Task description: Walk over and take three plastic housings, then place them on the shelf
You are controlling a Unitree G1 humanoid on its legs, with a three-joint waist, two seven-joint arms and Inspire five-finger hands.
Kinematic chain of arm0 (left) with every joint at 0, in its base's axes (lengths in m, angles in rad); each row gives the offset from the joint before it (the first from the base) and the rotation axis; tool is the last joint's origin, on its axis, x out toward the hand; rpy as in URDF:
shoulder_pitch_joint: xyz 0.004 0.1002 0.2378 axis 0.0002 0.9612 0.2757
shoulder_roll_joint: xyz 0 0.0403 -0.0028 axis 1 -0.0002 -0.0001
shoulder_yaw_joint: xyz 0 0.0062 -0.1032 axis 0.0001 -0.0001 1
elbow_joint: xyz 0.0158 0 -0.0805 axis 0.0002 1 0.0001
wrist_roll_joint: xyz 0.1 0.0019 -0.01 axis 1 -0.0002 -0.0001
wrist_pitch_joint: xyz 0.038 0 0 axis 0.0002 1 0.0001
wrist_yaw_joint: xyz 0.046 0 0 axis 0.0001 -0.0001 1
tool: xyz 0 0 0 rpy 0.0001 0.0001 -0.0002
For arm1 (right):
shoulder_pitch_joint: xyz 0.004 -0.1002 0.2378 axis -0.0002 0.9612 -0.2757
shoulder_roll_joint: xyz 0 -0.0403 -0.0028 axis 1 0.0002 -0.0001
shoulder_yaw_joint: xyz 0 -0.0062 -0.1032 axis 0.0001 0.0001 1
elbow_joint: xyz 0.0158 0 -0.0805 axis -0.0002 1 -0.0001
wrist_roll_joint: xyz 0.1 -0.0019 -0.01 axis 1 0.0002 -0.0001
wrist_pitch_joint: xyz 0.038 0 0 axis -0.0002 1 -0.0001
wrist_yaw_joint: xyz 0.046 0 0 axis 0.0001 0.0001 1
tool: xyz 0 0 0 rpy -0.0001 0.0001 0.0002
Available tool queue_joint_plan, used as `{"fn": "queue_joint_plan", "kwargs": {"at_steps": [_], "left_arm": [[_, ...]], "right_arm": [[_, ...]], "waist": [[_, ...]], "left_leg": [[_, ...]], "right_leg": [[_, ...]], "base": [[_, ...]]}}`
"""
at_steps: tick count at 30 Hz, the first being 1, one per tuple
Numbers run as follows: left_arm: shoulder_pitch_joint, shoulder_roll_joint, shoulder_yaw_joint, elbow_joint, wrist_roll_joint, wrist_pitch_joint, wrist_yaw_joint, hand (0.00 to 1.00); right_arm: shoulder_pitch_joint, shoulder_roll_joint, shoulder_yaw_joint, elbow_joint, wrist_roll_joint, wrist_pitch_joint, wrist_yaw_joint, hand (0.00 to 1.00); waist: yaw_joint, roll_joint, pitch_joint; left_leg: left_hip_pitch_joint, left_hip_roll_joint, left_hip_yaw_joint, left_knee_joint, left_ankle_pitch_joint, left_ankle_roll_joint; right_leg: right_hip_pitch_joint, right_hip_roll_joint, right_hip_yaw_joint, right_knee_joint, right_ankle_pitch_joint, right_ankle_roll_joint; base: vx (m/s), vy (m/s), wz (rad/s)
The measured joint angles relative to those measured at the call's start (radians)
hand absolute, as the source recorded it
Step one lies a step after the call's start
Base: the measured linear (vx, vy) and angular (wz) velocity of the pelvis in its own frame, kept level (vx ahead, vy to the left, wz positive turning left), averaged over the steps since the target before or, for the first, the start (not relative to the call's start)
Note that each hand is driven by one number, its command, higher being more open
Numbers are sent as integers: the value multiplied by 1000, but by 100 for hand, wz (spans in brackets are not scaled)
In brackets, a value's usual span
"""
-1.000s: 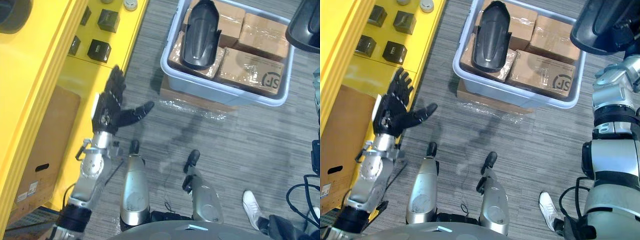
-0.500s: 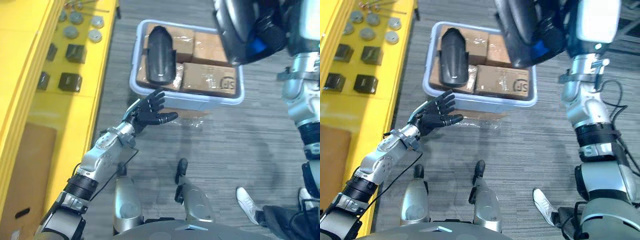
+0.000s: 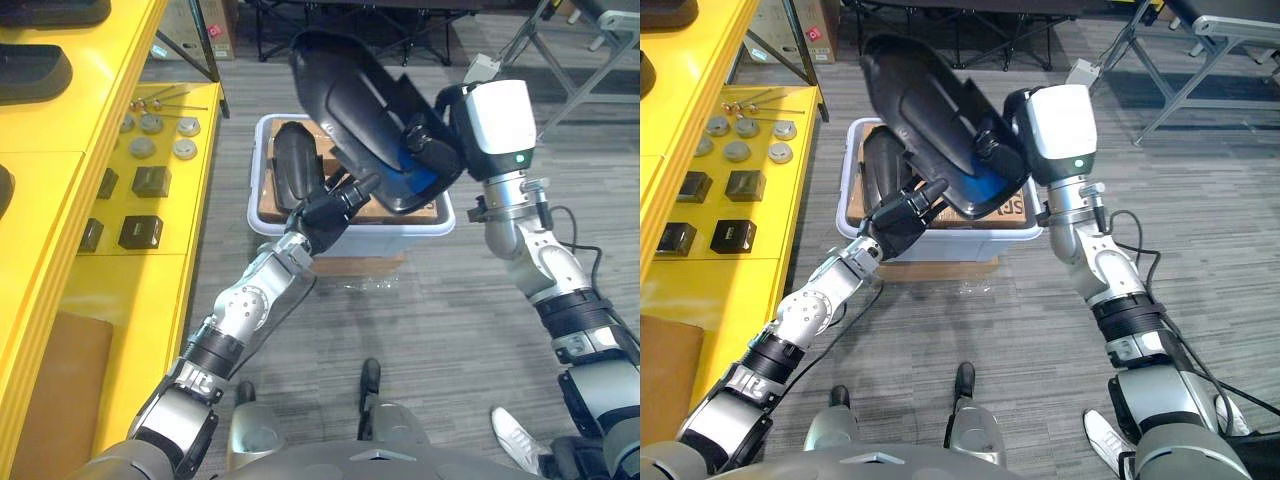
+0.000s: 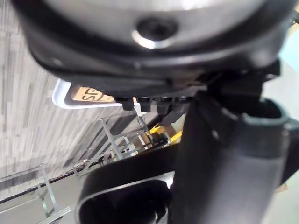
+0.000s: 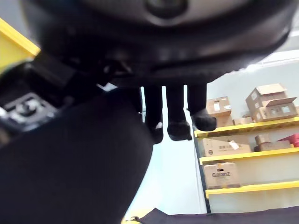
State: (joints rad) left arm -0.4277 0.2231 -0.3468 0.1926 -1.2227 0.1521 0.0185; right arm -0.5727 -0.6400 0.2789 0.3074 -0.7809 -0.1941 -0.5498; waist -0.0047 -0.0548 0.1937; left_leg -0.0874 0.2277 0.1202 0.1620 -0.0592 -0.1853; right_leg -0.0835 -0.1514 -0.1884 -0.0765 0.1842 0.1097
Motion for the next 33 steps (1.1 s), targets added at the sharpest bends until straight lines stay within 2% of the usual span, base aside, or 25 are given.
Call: {"fn": "queue_joint_plan", "kwargs": {"at_steps": [5,6,9,14,17,22,26,28,29,33], "left_arm": [[-2,-18,-32,39,-34,-27,44,100],[-2,-22,-49,44,-37,-30,50,0],[-1,-29,-74,77,-43,-56,66,0],[5,-35,-104,78,-43,-180,109,0],[5,-59,-106,78,-35,-268,149,0],[13,-78,-108,78,-23,-316,196,0],[51,-106,-108,78,104,-380,224,0],[52,-108,-108,78,138,-386,231,0],[52,-108,-108,78,146,-387,232,0],[54,-144,-83,78,248,-392,275,0]], "right_arm": [[8,65,72,0,0,0,41,0],[8,82,88,0,0,0,47,0],[15,120,89,0,3,14,64,0],[97,156,87,1,46,25,57,0],[130,188,86,2,61,26,16,0],[136,217,97,0,60,16,-10,0],[171,262,101,-5,65,17,-30,0],[182,272,100,-5,84,17,-37,0],[186,276,98,-6,84,16,-43,100],[237,293,84,-11,91,0,-66,100]], "waist": [[2,3,-16],[4,3,-17],[8,3,-18],[8,5,-42],[3,6,-48],[3,6,-49],[5,-5,-79],[7,-9,-82],[7,-10,-83],[6,-12,-85]], "left_leg": [[32,-8,3,-35,18,2],[34,-8,3,-40,20,2],[44,-9,4,-62,33,0],[62,-11,5,-99,55,0],[64,-11,5,-101,57,0],[80,-11,5,-106,59,0],[81,-10,5,-117,61,-1],[82,-11,4,-117,61,-1],[83,-11,4,-117,62,-1],[97,-11,4,-129,65,-2]], "right_leg": [[16,-6,-1,-1,0,0],[17,-6,-2,-1,0,0],[16,-6,-4,-1,0,0],[18,-6,-11,-2,-1,0],[19,-6,-11,-2,-1,0],[32,-6,-12,-2,-1,1],[31,-6,-18,-3,-5,-2],[33,-6,-19,-3,-5,-2],[34,-6,-19,-3,-5,-2],[40,-6,-19,-3,-7,-2]], "base": [[0,0,0],[-34,5,3],[-22,0,1],[-2,-1,1],[0,0,0],[-5,2,1],[-5,4,2],[0,0,0],[0,0,0],[0,0,0]]}}
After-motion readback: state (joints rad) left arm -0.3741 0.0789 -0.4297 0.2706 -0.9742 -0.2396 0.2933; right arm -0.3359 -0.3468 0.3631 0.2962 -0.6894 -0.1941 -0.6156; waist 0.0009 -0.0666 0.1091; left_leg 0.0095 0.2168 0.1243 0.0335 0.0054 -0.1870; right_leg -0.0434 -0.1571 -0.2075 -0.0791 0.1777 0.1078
